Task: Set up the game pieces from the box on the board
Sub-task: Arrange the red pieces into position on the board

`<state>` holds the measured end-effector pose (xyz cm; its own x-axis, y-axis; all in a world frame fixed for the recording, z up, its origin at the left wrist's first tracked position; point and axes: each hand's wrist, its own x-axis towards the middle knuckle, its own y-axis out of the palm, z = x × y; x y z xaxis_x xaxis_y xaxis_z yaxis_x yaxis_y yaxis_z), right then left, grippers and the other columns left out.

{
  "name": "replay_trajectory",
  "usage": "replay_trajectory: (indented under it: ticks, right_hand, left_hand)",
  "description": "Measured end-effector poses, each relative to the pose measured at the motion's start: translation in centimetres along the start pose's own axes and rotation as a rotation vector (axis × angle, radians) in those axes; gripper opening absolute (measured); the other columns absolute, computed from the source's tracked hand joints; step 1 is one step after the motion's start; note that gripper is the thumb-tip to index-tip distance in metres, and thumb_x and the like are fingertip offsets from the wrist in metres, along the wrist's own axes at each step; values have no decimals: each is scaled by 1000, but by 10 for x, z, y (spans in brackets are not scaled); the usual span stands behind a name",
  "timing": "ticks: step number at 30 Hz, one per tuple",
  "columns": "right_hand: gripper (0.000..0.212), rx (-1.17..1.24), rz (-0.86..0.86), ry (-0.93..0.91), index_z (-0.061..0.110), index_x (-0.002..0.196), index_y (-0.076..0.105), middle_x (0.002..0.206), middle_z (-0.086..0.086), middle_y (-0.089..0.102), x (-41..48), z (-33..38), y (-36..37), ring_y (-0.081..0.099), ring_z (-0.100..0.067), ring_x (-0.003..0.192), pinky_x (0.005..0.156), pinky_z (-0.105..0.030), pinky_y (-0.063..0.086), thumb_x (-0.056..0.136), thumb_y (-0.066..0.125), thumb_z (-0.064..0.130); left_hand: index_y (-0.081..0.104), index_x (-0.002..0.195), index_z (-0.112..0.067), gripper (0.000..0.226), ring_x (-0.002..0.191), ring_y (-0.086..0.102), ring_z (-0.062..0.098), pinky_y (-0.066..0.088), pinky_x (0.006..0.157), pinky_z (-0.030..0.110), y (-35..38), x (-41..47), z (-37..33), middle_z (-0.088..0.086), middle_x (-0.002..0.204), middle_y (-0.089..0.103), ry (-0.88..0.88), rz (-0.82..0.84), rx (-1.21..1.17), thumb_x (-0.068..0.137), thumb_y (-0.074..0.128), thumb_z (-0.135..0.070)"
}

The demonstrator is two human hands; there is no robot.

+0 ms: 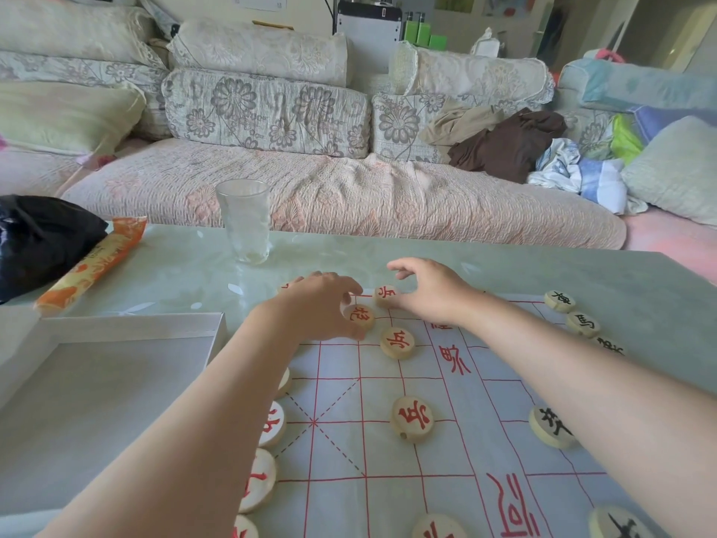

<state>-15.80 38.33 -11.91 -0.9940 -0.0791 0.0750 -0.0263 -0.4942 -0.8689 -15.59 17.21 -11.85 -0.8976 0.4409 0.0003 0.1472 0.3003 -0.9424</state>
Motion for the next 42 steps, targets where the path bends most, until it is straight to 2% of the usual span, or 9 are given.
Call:
replay_trajectory:
  ticks: [4, 10, 13, 16, 19, 24, 29, 37, 42]
  right_hand:
    - [36, -11, 28, -49, 36, 122, 63, 115, 16, 62, -25, 5, -11, 58, -6, 105, 90, -21, 44, 87, 71, 35]
    - [47, -144, 228, -75, 43, 123, 60, 78, 22, 45, -69, 11, -14, 49, 1, 63, 45, -8, 35, 85, 62, 15]
    - [58, -120, 211, -118, 43, 132, 56, 86, 25, 52, -77, 10, -10, 47, 11, 67, 57, -5, 35, 85, 62, 10]
    - [56, -53, 167, -104, 42, 136, 53, 109, 23, 60, -81, 11, -6, 55, 8, 88, 74, -10, 39, 83, 73, 40]
    - [60, -105, 118, -63, 45, 133, 51, 113, 21, 56, -85, 12, -4, 55, -2, 95, 73, -18, 39, 78, 69, 62]
    - [55, -38, 134, -139, 42, 137, 51, 120, 22, 55, -88, 12, -2, 49, 18, 75, 69, -5, 34, 86, 70, 37]
    - [52, -32, 98, -64, 41, 128, 58, 116, 18, 59, -88, 9, -1, 56, -8, 109, 96, -29, 46, 80, 71, 54]
    - [44, 61, 63, -133, 41, 124, 60, 107, 22, 64, -82, 5, 5, 58, -1, 100, 90, -25, 46, 82, 73, 42]
    - [47, 69, 78, -122, 38, 127, 59, 110, 20, 63, -84, 5, 4, 56, 2, 90, 83, -22, 44, 83, 73, 30]
  left_hand:
    - [52, 129, -35, 61, 114, 46, 14, 37, 95, 32, -1, -9, -12, -10, 119, 54, 116, -116, 27, 74, 74, -49]
    - [66, 103, -30, 29, 86, 58, 7, 44, 74, 20, 2, -35, -30, -17, 94, 63, 144, -54, -34, 76, 75, -34]
    - [68, 104, -30, 25, 79, 57, 5, 45, 73, 19, 6, -45, -33, -16, 96, 69, 118, -35, -64, 80, 73, -31]
    - [67, 110, -30, 29, 77, 54, 4, 46, 75, 20, 6, -51, -37, -16, 101, 69, 85, -10, -88, 82, 71, -32]
    - [66, 115, -31, 32, 82, 54, 6, 46, 78, 21, 9, -54, -40, -16, 108, 67, 84, 40, -85, 83, 69, -32]
    - [65, 120, -27, 35, 89, 56, 9, 47, 85, 24, 10, -49, -42, -12, 113, 66, 76, 52, -120, 85, 69, -27]
    - [63, 124, -25, 41, 85, 52, 6, 39, 78, 15, 17, -44, -44, -10, 120, 66, 70, -15, -139, 84, 70, -21]
    - [65, 120, -23, 42, 82, 54, 6, 42, 78, 17, 24, -38, -44, -7, 116, 68, 60, -77, -145, 80, 74, -19]
    - [68, 115, -23, 35, 94, 64, 14, 52, 86, 31, 29, -39, -48, -6, 110, 71, 55, -130, -130, 80, 74, -25]
